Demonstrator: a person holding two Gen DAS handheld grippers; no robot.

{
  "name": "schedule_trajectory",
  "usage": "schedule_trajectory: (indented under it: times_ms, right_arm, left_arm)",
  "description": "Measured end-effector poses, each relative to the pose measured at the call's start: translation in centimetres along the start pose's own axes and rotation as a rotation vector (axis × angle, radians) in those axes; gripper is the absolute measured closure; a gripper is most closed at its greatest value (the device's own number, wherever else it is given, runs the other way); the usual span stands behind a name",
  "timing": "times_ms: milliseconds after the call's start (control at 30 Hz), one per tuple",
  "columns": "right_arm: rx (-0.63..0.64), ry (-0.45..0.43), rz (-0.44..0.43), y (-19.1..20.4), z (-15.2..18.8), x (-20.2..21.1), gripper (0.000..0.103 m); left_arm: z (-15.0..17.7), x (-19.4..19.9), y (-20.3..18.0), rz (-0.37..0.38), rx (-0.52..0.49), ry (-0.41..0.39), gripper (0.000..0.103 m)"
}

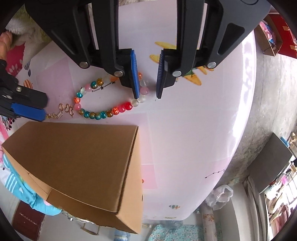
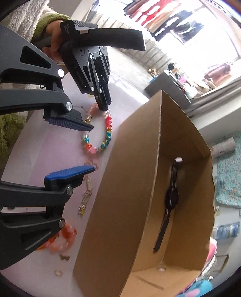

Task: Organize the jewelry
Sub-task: 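Reach the right tool to the multicolour bead bracelet and grasp it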

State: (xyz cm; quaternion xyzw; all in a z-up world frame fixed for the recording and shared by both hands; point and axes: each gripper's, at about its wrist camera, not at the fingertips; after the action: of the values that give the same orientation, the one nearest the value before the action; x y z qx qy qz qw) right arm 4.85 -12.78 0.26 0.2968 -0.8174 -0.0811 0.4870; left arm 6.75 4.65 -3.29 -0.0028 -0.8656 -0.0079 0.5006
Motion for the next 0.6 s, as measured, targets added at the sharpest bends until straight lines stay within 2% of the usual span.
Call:
schedule_trajectory:
  times_ms: [133, 333, 433, 600]
  right_arm:
    - [0.009, 0.026, -0.011, 0.6, -0.5, -1.5, 0.073]
    - [0.031, 0.081, 0.055, 0.9, -1.1, -3.9, 0.084]
    - [0.039, 0.099, 0.091, 1.0, -1.1, -4.6, 0.086]
    - [0.057, 0.12, 0.097, 1.3, -1.2, -5.5, 0.093]
  left_arm:
    - [0.2, 0.1, 0.2, 0.03, 0.003, -0.003, 0.086]
    - [0.5, -0.2, 1.3, 0.054, 0.0, -0.006, 0.086]
    - [0.5, -0.3, 1.7, 0.065, -0.007, -0.007, 0.086]
    - [0.6, -0.3, 2.0, 0.087, -0.023, -0.012, 0.086]
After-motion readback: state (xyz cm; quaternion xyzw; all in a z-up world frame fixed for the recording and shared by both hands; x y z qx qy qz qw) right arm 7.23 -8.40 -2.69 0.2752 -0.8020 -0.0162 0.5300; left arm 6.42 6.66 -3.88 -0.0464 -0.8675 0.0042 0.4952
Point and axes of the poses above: each gripper's, at about its wrist camera, not at the fingertips, and x roughly against the way its jaws point, y to its left, z to its underside, and after that the axes turned 6 degrees about -z, right-handed
